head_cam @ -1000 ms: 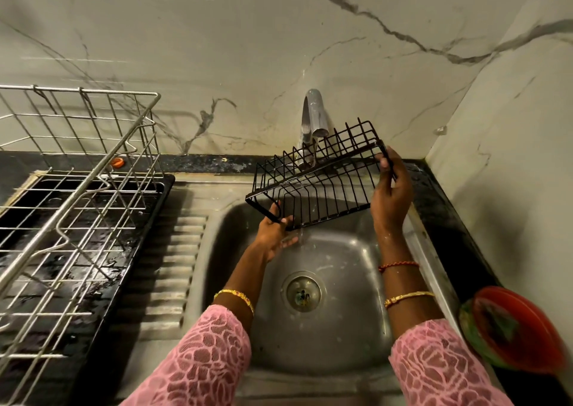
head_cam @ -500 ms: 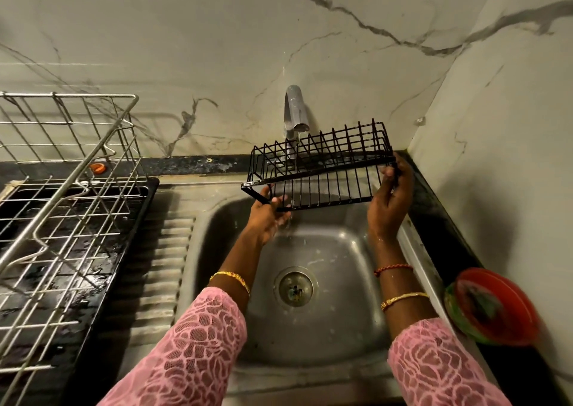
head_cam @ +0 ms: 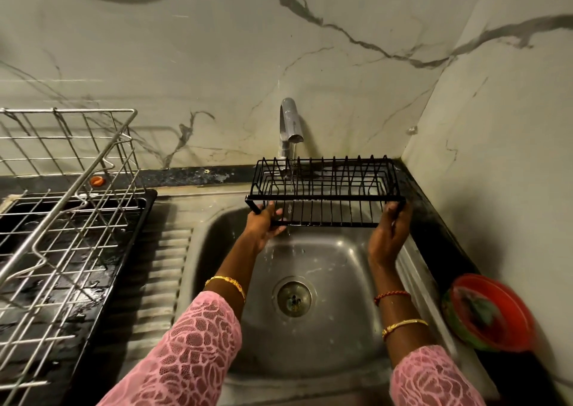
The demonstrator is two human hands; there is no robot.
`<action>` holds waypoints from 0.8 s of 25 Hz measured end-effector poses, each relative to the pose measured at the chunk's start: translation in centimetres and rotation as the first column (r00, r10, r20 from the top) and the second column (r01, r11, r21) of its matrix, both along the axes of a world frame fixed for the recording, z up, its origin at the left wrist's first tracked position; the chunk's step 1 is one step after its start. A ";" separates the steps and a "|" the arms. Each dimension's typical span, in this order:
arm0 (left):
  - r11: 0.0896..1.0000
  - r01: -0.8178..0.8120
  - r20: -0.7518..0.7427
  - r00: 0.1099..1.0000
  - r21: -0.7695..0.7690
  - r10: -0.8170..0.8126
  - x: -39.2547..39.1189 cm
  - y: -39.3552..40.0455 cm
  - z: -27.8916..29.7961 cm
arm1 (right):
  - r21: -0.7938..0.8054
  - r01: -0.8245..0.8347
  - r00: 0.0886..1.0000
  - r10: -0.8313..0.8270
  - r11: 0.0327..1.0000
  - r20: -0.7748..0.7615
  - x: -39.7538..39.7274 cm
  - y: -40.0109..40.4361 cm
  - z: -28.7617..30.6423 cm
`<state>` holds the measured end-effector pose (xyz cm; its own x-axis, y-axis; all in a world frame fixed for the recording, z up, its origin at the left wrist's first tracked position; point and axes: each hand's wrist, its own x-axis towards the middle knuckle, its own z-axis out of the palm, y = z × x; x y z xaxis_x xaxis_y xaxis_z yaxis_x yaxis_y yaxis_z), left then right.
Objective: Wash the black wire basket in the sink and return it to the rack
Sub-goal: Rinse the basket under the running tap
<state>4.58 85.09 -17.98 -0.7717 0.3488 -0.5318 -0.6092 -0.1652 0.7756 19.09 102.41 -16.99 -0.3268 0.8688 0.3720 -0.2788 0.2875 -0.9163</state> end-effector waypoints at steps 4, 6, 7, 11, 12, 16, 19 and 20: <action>0.993 -0.117 -0.046 0.992 0.002 0.117 0.0 -1.5 0.2 | -0.344 -0.199 0.980 0.177 0.918 -0.095 -0.2 -0.4 -0.9; 0.987 -0.147 -0.171 0.976 -0.066 0.134 0.3 -2.4 0.3 | -0.532 -0.259 0.964 0.252 0.806 -0.087 -0.3 0.1 -1.6; 0.983 -0.157 -0.225 0.965 -0.096 0.133 0.3 -2.8 0.5 | -0.614 -0.307 0.948 0.293 0.727 -0.128 -0.3 0.3 -1.8; 0.969 -0.202 -0.305 0.940 -0.143 0.151 -0.2 -3.2 1.0 | -0.784 -0.476 0.872 0.327 0.399 -0.363 1.1 -0.4 -2.1; 0.963 -0.216 -0.322 0.934 -0.161 0.156 -0.3 -3.1 1.5 | -0.804 -0.496 0.859 0.316 0.326 -0.402 1.6 -0.4 -2.2; 0.908 -0.223 -0.455 0.890 -0.355 0.040 0.5 -2.6 4.7 | -0.868 -0.483 0.864 0.229 0.119 -0.449 2.5 -1.0 -4.0; 0.813 -0.244 -0.517 0.852 -0.528 -0.081 1.3 -2.1 6.7 | -0.921 -0.358 0.906 0.295 0.155 -0.302 2.0 -1.5 -4.2; 0.790 -0.254 -0.531 0.841 -0.558 -0.105 1.4 -2.0 7.1 | -0.928 -0.328 0.912 0.314 0.177 -0.263 1.6 -1.6 -4.2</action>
